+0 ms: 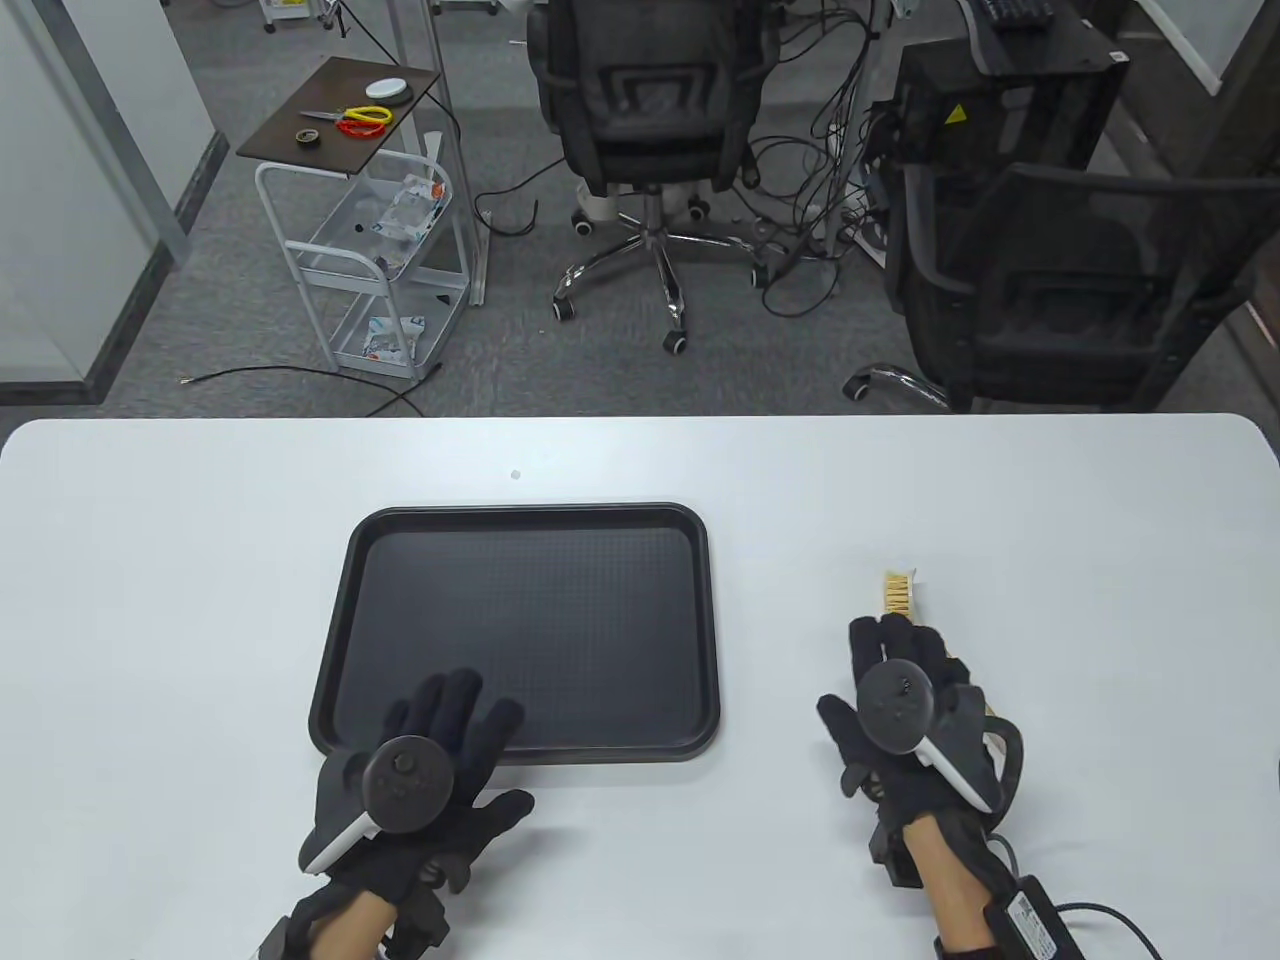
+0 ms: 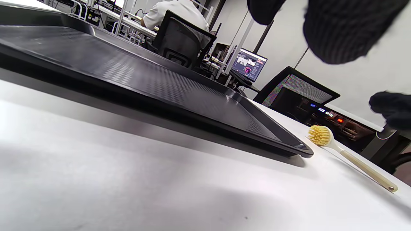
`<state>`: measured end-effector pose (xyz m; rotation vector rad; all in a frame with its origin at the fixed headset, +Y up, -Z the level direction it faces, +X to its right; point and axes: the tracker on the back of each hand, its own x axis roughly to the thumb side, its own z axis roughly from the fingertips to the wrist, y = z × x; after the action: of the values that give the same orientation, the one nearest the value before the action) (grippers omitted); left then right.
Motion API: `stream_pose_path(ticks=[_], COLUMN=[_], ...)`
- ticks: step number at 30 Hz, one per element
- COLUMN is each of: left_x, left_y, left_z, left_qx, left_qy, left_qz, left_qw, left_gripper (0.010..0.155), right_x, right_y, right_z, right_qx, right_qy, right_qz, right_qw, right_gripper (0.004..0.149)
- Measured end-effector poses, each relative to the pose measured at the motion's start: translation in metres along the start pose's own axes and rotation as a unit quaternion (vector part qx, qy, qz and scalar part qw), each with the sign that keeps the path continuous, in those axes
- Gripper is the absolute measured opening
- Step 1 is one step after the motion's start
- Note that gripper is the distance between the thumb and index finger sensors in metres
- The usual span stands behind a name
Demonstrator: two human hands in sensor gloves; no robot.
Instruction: Scrub the tray with pot brush
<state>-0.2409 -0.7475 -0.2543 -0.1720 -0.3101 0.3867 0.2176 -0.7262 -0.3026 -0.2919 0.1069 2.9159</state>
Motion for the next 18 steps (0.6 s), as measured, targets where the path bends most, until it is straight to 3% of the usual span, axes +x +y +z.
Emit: stream_pose_path(ticks=[4,8,14,18], left_x=[0.001,0.002,0.001,0.001], left_y=[0.003,0.001,0.002,0.001], left_z=[0.002,0.001,0.0,-0.001], left_qx=[0.009,0.005,0.004,0.0], left_qy=[-0.006,-0.004,-0.004,-0.001], left_qz=[0.004,0.001,0.006,0.006], left_qw=[1.0,1.0,1.0,1.0], left_gripper=[0.084,0.084,0.084,0.084], right_x=[-0.035,-0.055,-0.072,-0.073], right_y=[0.009,0.028,0.055,0.056], right_z=[-0.031,-0.049,-0.061,-0.062], right_qx=[0.026,0.041,0.06,0.049], right_qy=[0.069,0.097,0.123,0.128], right_qz=[0.012,0.051,0.101,0.092], right_qw=[0.997,0.993,0.985,0.986], right_gripper=[0.082,0.082,0.077,0.07])
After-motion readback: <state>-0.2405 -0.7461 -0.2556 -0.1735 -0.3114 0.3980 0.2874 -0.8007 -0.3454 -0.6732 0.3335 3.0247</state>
